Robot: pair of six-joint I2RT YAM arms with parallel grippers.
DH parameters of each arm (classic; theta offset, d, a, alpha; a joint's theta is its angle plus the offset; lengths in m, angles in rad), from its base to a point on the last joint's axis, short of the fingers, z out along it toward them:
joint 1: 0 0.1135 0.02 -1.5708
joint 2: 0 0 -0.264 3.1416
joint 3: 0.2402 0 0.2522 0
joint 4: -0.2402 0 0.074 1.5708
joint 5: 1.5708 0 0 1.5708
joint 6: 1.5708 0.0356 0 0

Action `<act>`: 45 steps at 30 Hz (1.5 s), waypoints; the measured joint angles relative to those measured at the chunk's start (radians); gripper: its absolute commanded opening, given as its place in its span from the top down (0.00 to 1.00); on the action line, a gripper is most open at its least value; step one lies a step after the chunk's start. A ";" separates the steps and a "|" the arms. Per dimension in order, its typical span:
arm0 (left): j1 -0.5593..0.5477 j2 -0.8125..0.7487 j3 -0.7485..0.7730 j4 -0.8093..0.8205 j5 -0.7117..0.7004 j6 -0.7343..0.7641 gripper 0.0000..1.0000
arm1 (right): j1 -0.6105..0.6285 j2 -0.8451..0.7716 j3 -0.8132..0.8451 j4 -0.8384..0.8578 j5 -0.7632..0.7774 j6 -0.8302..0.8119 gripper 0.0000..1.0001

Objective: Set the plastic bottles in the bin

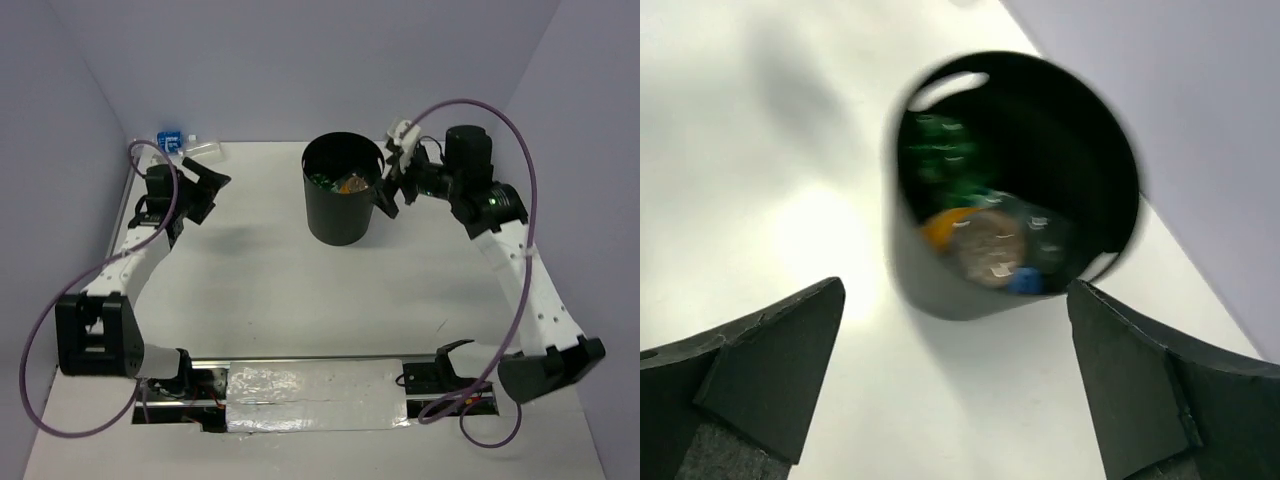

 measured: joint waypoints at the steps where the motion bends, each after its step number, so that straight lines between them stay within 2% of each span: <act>1: 0.013 0.048 0.029 -0.009 -0.011 -0.033 0.01 | -0.005 -0.048 -0.048 0.008 -0.057 0.007 0.01; 6: 0.077 0.294 0.198 -0.010 -0.055 -0.157 0.01 | -0.016 -0.150 -0.201 -0.087 -0.388 -0.101 0.00; 12: 0.130 0.591 0.464 -0.011 -0.087 -0.235 0.01 | -0.042 -0.150 -0.297 -0.199 -0.568 -0.244 0.00; 22: 0.177 0.954 0.756 0.014 -0.105 -0.341 0.00 | -0.095 -0.193 -0.340 -0.205 -0.660 -0.289 0.00; 29: 0.185 1.076 0.903 0.050 -0.127 -0.391 0.01 | -0.134 -0.196 -0.340 -0.217 -0.682 -0.319 0.00; 37: 0.193 1.165 0.969 0.138 -0.142 -0.497 0.01 | -0.161 -0.193 -0.340 -0.234 -0.705 -0.332 0.00; 39: 0.195 1.193 1.006 0.144 -0.141 -0.518 0.08 | -0.171 -0.192 -0.340 -0.241 -0.711 -0.334 0.00; 41: 0.196 1.213 1.022 0.161 -0.139 -0.532 0.21 | -0.182 -0.191 -0.340 -0.248 -0.716 -0.334 0.00; 45: 0.198 1.220 1.017 0.193 -0.121 -0.543 0.37 | -0.201 -0.187 -0.340 -0.257 -0.726 -0.336 0.00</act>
